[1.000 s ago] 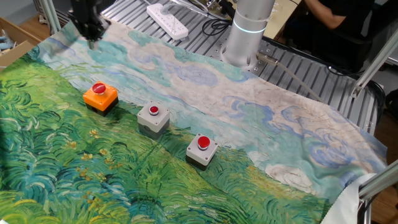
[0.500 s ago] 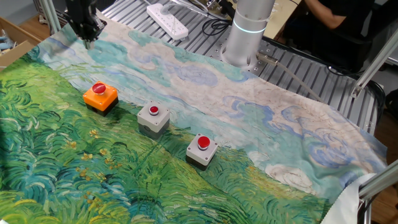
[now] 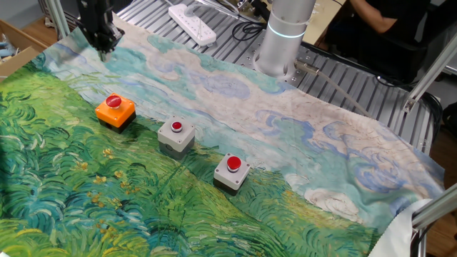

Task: Press three buttons from left to right in sequence

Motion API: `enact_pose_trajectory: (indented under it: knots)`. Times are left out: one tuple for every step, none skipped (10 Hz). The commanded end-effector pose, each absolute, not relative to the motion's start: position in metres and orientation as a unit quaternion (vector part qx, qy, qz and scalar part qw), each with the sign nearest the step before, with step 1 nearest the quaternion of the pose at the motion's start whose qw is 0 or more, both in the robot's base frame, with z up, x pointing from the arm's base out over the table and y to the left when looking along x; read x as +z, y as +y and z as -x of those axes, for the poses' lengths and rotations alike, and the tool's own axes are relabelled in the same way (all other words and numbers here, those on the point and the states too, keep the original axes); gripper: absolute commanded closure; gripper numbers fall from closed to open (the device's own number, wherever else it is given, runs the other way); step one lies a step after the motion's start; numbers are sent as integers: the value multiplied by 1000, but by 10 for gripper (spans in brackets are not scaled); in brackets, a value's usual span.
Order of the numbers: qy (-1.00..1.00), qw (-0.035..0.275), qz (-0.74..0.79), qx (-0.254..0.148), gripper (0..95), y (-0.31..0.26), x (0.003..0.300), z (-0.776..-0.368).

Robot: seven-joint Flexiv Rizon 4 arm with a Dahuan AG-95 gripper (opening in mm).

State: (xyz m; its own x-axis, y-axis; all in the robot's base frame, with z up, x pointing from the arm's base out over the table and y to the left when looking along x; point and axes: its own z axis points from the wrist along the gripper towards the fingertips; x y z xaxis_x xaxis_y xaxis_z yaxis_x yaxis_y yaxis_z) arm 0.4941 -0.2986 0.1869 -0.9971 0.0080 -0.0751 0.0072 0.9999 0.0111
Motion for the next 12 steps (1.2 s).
enact_pose_trajectory:
  knots:
    - [999, 39, -7, 7, 950, -298, 180, -496]
    - [999, 39, -11, 7, 950, -297, 173, -498]
    - [999, 40, -14, 7, 950, -296, 168, -499]
    - [999, 39, -14, 8, 950, -295, 163, -499]
    - [999, 40, -15, 8, 950, -294, 160, -500]
    - [999, 41, -17, 8, 950, -293, 152, -500]
    - [999, 42, -18, 8, 950, -293, 147, -501]
    - [999, 43, -18, 8, 950, -292, 144, -501]
    - [999, 43, -19, 9, 950, -292, 141, -501]
    - [999, 43, -19, 9, 950, -292, 139, -502]
    - [999, 43, -19, 10, 950, -292, 136, -502]
    - [999, 43, -19, 10, 950, -292, 135, -502]
